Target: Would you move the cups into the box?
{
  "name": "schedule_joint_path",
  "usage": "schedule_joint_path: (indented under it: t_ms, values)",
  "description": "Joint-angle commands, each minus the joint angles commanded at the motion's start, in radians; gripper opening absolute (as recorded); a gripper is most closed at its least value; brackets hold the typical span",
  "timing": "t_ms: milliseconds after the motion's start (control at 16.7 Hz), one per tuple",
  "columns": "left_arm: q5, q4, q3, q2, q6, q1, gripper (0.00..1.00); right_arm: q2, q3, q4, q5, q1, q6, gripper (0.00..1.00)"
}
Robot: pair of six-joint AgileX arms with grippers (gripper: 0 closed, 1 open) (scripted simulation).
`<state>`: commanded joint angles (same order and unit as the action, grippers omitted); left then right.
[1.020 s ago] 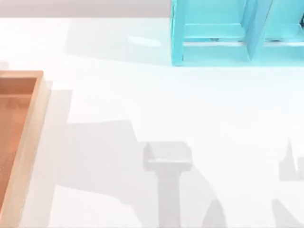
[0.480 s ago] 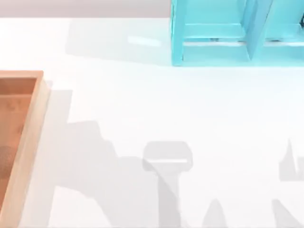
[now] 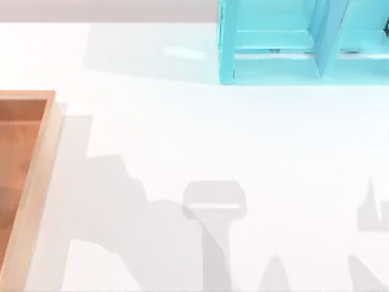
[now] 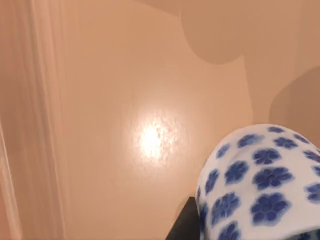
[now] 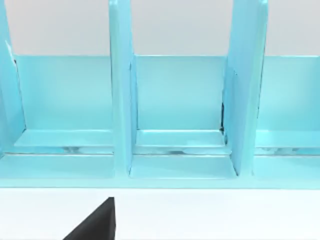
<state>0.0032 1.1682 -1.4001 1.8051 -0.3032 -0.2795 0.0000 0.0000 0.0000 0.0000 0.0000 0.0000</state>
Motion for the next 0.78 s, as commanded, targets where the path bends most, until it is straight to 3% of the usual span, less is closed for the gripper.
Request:
schedule_joint_path:
  t_ms: [540, 780]
  values:
    - [0.000, 0.000, 0.000, 0.000, 0.000, 0.000, 0.98, 0.000, 0.000, 0.000, 0.000, 0.000, 0.000, 1.00]
    - [0.000, 0.000, 0.000, 0.000, 0.000, 0.000, 1.00, 0.000, 0.000, 0.000, 0.000, 0.000, 0.000, 1.00]
